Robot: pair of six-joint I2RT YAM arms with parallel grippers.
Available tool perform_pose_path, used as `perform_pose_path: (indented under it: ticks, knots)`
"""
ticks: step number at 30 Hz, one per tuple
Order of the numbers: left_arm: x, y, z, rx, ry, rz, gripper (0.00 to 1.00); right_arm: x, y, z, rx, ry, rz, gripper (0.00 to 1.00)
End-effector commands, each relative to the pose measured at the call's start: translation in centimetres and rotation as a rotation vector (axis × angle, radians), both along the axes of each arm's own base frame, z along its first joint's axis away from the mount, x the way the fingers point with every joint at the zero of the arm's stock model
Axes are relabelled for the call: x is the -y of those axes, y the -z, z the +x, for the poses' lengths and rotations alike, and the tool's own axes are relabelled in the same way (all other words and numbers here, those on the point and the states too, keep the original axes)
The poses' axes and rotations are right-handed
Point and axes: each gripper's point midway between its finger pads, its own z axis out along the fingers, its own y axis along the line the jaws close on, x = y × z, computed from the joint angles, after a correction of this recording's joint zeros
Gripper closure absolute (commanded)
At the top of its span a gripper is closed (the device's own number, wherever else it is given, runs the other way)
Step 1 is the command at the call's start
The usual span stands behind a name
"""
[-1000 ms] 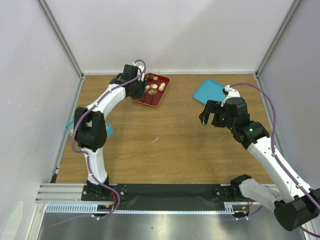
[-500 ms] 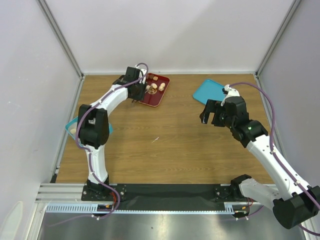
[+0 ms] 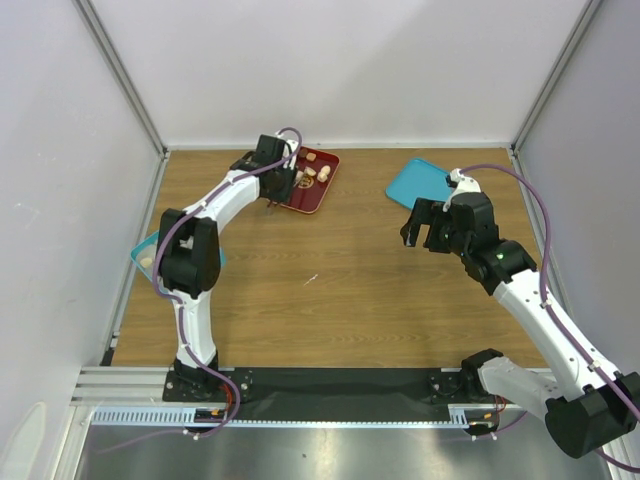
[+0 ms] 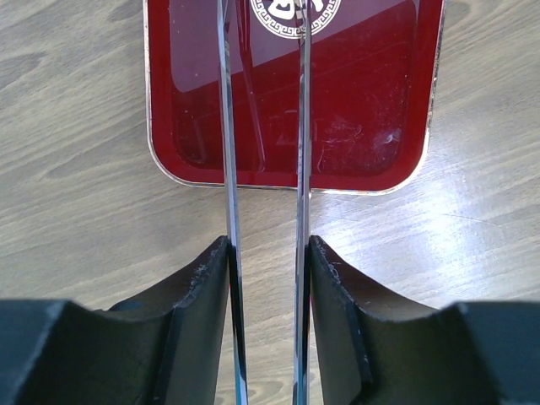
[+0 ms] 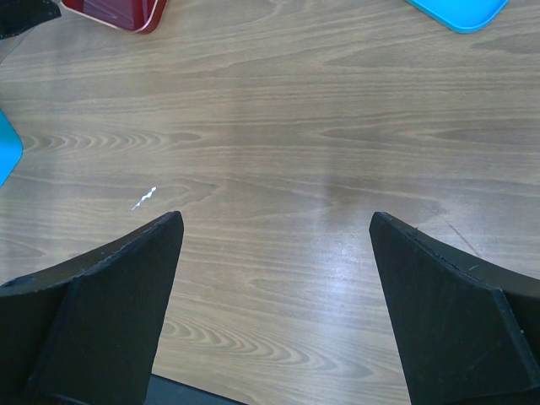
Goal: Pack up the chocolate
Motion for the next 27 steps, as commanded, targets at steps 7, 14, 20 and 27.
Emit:
perform_pose_path:
  ticks: [7,14,20,27]
  knots:
    - [0.3,-2.8,0.1,0.048,-0.018,-0.002,0.61,0.0,-2.5,0.6,0.084,-0.002,0.021,0.01]
    - [0.1,-4.2,-0.4,0.053,-0.07,-0.03,0.64,-0.1,-2.7,0.4,0.087,-0.004,0.026,0.0]
    - [-0.4,-6.2,-1.4,0.063,-0.12,-0.054,0.65,0.1,-3.1,0.0,0.098,-0.003,0.031,0.01]
    - [-1.5,-9.2,-4.0,0.067,-0.181,-0.075,0.65,0.0,-3.9,-0.6,0.114,-0.016,0.055,0.0]
